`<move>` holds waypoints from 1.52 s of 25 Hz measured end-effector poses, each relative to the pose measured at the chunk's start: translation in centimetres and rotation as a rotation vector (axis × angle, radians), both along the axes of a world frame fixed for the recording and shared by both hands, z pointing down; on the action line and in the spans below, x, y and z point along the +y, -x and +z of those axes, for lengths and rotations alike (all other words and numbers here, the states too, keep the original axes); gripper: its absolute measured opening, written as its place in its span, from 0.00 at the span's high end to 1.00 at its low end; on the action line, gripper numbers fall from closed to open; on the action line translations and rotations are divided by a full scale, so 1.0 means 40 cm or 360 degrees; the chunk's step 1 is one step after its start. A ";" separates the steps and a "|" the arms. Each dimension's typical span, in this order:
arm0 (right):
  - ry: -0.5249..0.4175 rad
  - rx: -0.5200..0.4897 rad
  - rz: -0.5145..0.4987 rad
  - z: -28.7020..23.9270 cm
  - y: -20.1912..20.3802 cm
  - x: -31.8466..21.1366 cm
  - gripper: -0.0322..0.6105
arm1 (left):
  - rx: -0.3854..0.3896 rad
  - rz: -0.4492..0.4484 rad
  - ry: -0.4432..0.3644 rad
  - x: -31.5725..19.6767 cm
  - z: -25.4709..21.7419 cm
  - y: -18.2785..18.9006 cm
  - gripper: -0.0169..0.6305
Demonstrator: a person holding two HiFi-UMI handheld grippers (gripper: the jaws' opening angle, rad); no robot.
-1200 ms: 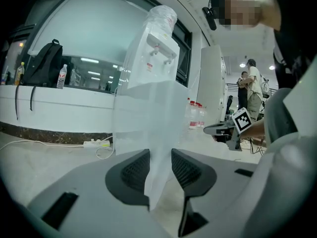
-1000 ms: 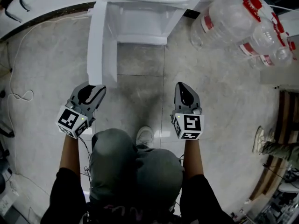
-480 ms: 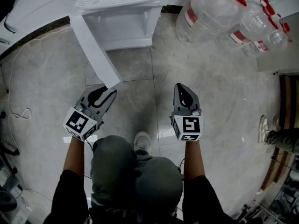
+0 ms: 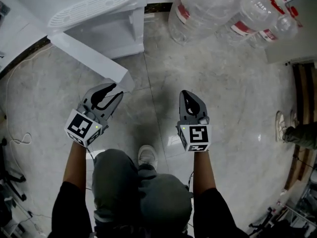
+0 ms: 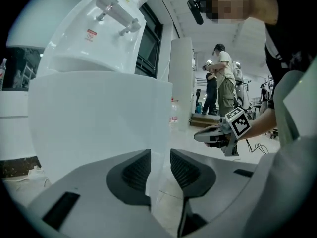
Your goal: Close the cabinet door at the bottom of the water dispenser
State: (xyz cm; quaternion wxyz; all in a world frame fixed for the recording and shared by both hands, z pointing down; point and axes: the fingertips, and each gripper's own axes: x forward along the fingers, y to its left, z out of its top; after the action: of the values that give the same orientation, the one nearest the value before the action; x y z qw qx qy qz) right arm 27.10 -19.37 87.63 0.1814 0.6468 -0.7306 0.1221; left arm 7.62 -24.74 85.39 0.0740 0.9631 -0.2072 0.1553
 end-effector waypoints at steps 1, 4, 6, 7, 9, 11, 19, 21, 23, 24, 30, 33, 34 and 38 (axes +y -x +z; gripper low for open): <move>0.0004 -0.0002 0.0003 0.006 -0.007 -0.001 0.93 | 0.0006 0.0014 -0.0012 -0.010 0.000 -0.014 0.77; 0.0015 0.0016 0.0005 0.022 -0.025 -0.005 0.93 | 0.0024 0.0048 -0.0058 -0.044 -0.001 -0.057 0.77; 0.0019 0.0025 0.0010 0.031 -0.036 -0.007 0.93 | 0.0034 0.0060 -0.0081 -0.071 0.000 -0.082 0.77; 0.0021 0.0025 0.0016 0.034 -0.043 -0.008 0.93 | 0.0035 0.0061 -0.0092 -0.087 0.002 -0.093 0.77; 0.0024 0.0025 0.0030 0.042 -0.057 -0.009 0.93 | 0.0035 0.0043 -0.0111 -0.124 0.008 -0.109 0.77; 0.0024 0.0032 0.0053 0.050 -0.071 -0.003 0.93 | 0.0045 0.0009 -0.0118 -0.165 0.014 -0.118 0.77; 0.0084 0.0035 0.0096 0.100 -0.107 0.017 0.93 | -0.0015 -0.0076 -0.0152 -0.313 0.050 -0.144 0.77; 0.0098 0.0043 0.0102 0.109 -0.118 0.020 0.93 | -0.0052 -0.0067 -0.0182 -0.343 0.049 -0.156 0.76; 0.0103 0.0043 0.0109 0.114 -0.129 0.021 0.93 | -0.0063 -0.0087 -0.0191 -0.378 0.048 -0.163 0.76; 0.0107 0.0040 0.0114 0.118 -0.133 0.023 0.93 | -0.0063 -0.0109 -0.0186 -0.396 0.049 -0.164 0.76; 0.0129 0.0027 0.0125 0.134 -0.144 0.022 0.93 | -0.0069 -0.0185 -0.0178 -0.435 0.063 -0.151 0.79; 0.0119 0.0019 0.0123 0.130 -0.137 0.017 0.93 | -0.0064 -0.0197 -0.0142 -0.426 0.076 -0.144 0.78; 0.0117 0.0016 0.0121 0.128 -0.133 0.017 0.93 | -0.0047 -0.0204 -0.0128 -0.419 0.076 -0.140 0.78; 0.0080 -0.0049 0.0123 0.111 -0.112 0.003 0.93 | 0.0009 -0.0255 -0.0130 -0.386 0.055 -0.113 0.79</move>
State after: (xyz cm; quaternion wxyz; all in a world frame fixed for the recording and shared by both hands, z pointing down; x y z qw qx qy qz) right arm 31.57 -19.25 92.08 0.1816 0.6678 -0.7045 0.1572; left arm 12.14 -40.17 87.58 0.0473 0.9461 -0.2895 0.1374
